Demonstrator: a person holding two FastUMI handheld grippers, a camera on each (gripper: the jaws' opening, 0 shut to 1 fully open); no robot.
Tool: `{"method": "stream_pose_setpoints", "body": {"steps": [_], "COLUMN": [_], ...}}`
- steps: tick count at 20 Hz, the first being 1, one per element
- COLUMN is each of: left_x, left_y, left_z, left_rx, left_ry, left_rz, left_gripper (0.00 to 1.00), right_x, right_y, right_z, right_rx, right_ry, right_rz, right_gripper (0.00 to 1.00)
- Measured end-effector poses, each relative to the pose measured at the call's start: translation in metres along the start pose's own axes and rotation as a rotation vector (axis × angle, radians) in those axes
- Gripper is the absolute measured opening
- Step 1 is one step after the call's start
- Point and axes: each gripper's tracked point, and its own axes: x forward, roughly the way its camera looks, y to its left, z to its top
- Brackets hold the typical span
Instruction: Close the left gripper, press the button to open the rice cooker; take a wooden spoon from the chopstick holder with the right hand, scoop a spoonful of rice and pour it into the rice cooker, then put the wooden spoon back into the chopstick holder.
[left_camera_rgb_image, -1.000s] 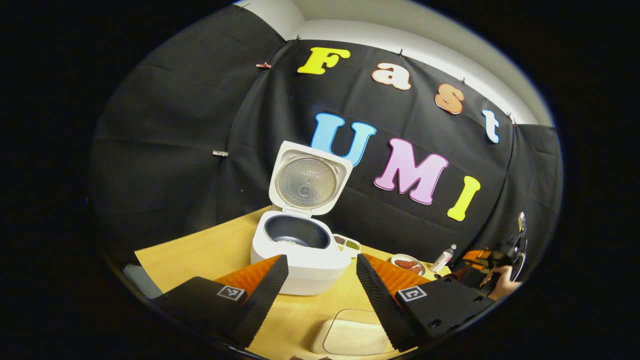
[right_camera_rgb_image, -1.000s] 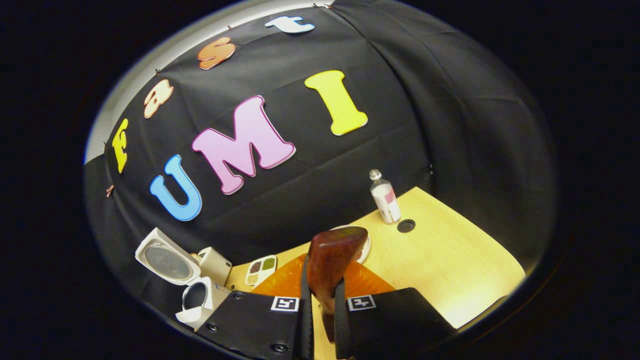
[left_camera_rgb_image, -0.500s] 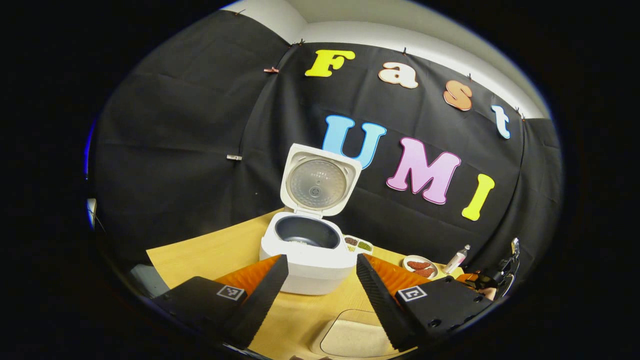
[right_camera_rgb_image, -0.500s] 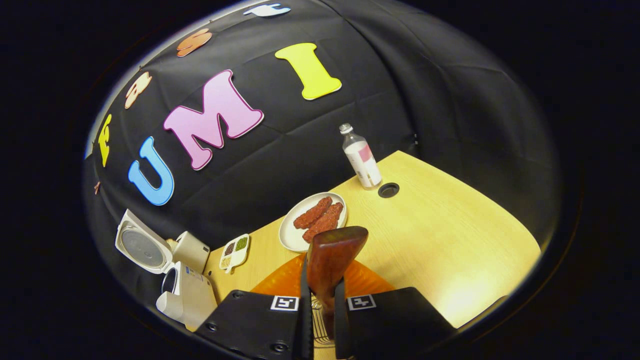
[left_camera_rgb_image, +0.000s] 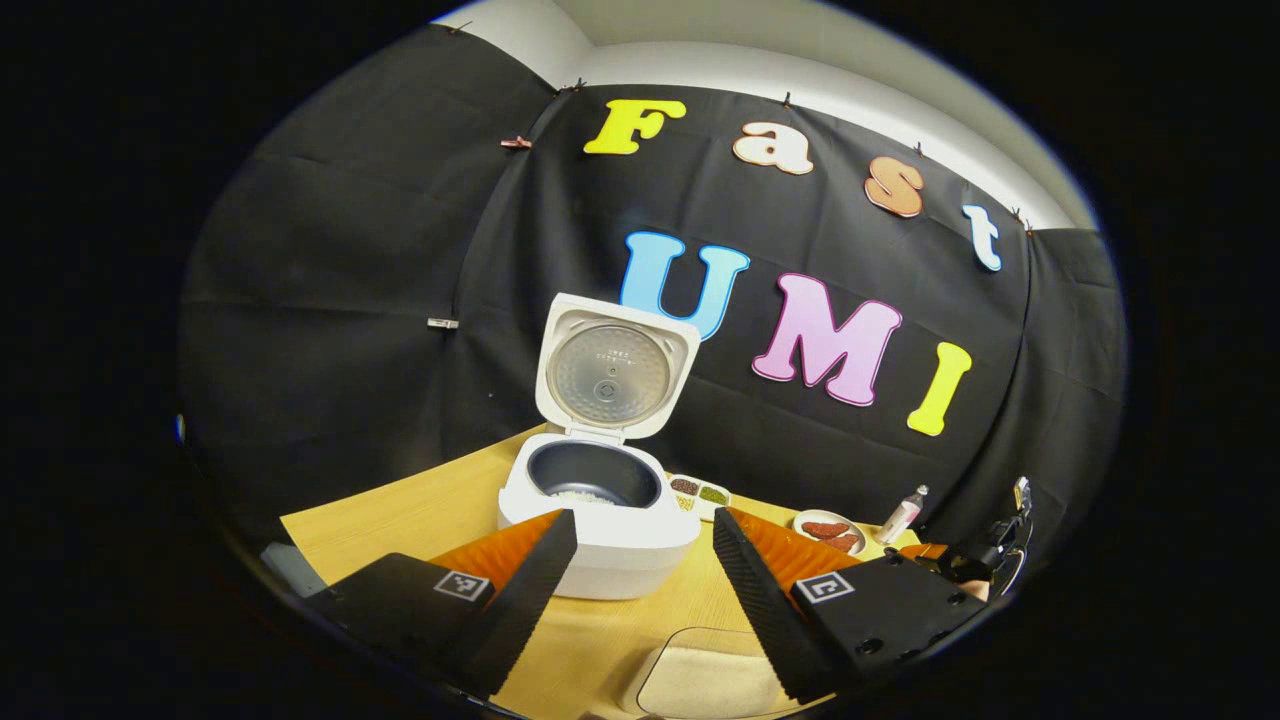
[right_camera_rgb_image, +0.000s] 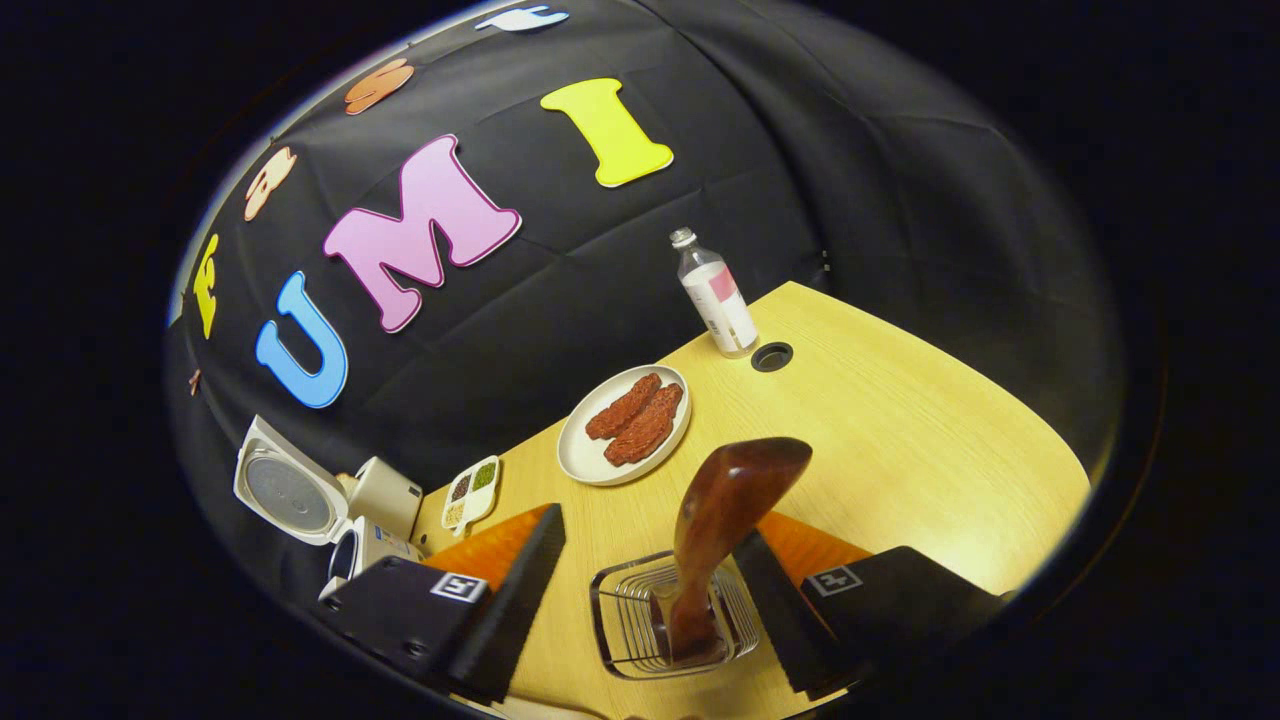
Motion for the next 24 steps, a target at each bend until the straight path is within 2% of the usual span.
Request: {"method": "stream_pose_setpoints", "body": {"steps": [1, 3, 5, 8, 11, 14, 16, 18, 24], "left_x": [0.002, 0.006, 0.008, 0.018, 0.037, 0.064, 0.088, 0.117, 0.209], "left_y": [0.0, 0.001, 0.005, 0.023, 0.04, 0.058, 0.069, 0.085, 0.077], "left_z": [0.005, 0.017, 0.033, 0.056, 0.079, 0.135, 0.172, 0.2, 0.265], "left_rx": [0.006, 0.003, -0.041, -0.05, -0.075, -0.121, -0.086, -0.023, 0.142], "left_ry": [-0.004, -0.012, -0.017, -0.024, 0.025, -0.021, -0.062, -0.072, -0.086], "left_rz": [-0.014, -0.037, -0.063, -0.047, -0.041, -0.034, -0.016, 0.042, 0.056], "left_gripper": [0.95, 0.95, 0.95, 0.95, 0.95, 0.95, 0.94, 0.94, 0.95], "right_x": [-0.006, -0.018, -0.034, -0.059, -0.09, -0.124, -0.145, -0.165, -0.196], "right_y": [-0.001, -0.002, -0.003, -0.011, -0.017, -0.02, -0.022, -0.018, 0.006], "right_z": [0.001, 0.005, 0.01, 0.018, 0.021, 0.011, 0.003, -0.009, -0.023], "right_rx": [-0.024, -0.064, -0.075, -0.088, -0.122, -0.173, -0.215, -0.226, -0.325], "right_ry": [-0.006, -0.024, -0.035, -0.058, -0.078, -0.08, -0.079, -0.057, -0.06], "right_rz": [-0.012, -0.037, -0.057, -0.094, -0.125, -0.144, -0.157, -0.157, -0.131], "right_gripper": [0.98, 0.98, 0.98, 0.98, 0.98, 0.98, 0.98, 0.99, 0.99]}}
